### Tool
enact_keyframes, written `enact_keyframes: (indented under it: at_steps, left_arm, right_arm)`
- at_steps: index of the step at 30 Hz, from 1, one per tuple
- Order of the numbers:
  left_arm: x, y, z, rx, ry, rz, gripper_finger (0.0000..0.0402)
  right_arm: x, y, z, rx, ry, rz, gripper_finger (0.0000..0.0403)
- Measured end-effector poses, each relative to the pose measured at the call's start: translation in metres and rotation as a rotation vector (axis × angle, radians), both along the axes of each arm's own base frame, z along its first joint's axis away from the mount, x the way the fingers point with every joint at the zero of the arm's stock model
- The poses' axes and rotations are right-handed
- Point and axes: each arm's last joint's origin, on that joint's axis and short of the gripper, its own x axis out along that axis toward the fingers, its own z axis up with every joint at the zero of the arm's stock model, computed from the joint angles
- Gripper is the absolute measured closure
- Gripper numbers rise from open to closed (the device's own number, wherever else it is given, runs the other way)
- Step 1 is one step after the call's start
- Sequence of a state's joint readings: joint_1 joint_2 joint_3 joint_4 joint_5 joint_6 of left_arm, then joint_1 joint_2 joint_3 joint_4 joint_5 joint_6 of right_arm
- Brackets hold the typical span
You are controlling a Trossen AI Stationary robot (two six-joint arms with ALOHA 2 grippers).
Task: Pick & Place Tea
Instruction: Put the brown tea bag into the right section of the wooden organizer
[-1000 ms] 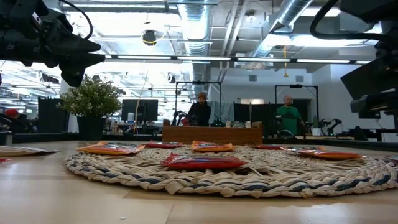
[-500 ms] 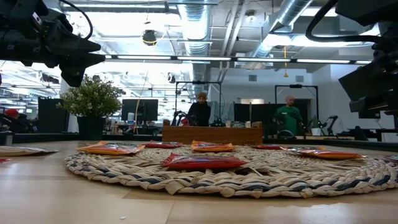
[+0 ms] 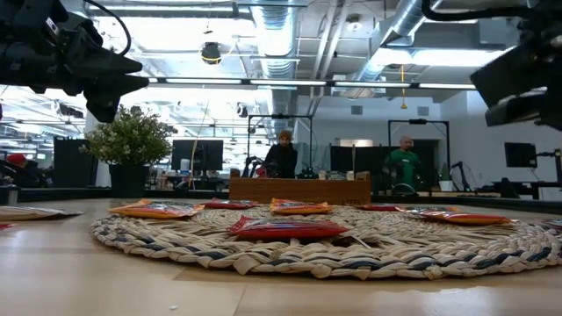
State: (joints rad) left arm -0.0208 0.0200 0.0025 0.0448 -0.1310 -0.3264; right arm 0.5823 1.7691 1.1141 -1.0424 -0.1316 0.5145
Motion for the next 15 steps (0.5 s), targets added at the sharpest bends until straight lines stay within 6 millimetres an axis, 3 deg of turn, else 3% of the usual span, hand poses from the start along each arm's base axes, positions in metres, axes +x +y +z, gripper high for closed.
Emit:
enact_keyframes:
  at_steps: [8, 15]
  left_arm:
    - [0.0, 0.0, 0.0, 0.0, 0.0, 0.0, 0.0269]
    - [0.0, 0.0, 0.0, 0.0, 0.0, 0.0, 0.0269]
  right_arm:
    - [0.002, -0.006, 0.039, -0.157, 0.071, 0.034, 0.0403]
    - [0.024, -0.038, 0.073, -0.392, -0.019, -0.007, 0.0403]
